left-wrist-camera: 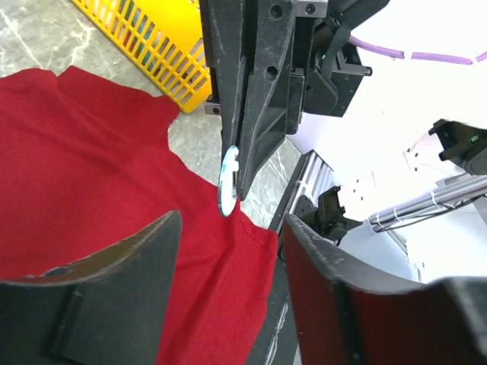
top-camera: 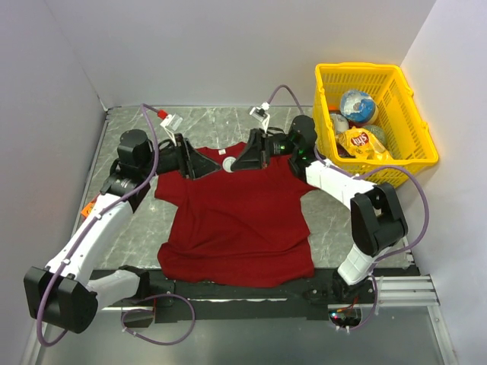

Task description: Pin the brooch onto the clothing

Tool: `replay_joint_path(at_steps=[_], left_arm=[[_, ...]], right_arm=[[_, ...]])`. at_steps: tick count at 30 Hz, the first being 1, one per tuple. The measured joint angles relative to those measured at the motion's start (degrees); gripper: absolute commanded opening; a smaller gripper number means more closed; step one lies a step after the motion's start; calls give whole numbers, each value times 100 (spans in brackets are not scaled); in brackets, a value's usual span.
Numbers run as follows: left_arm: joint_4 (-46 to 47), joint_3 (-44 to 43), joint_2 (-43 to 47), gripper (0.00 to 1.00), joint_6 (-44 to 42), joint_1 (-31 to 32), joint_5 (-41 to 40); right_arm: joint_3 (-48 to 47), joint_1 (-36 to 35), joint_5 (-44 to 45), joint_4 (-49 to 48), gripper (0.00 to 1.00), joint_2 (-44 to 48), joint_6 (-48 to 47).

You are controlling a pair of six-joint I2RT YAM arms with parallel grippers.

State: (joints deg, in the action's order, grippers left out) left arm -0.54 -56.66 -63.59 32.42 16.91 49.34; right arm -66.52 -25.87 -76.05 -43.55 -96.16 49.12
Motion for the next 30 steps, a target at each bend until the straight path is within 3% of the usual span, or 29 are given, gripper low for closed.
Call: replay_joint_path(at_steps=[10, 16, 17, 19, 21, 22, 25, 28, 30], left_arm=[[433, 20, -402, 54, 188, 55, 168], [413, 2, -654, 20, 177, 278, 138], [409, -4, -675, 1, 166, 306, 138], [369, -44, -684, 1, 116, 341, 122], [304, -94, -684, 1, 98, 361, 76], [286, -107, -684, 1, 96, 367, 55], [219, -118, -669, 1, 81, 380, -116], [140, -122, -632, 1, 70, 382, -286], [90, -122, -570, 1, 59, 380, -378]], right_arm=[[-72, -92, 59, 1104, 0, 212, -863], [-98, -151, 118, 1375, 0, 221, -1082], [-98, -153, 116, 1397, 0, 221, -1095], [-98, -151, 173, 1471, 0, 221, -1128], [-98, -136, 181, 1497, 16, 221, -1113], [-98, -131, 188, 1504, 37, 229, -1121], [-96, -129, 269, 1624, 63, 256, -1220], [-72, -131, 535, 1908, 66, 468, -1458], [-55, -131, 732, 2063, 63, 719, -1606]])
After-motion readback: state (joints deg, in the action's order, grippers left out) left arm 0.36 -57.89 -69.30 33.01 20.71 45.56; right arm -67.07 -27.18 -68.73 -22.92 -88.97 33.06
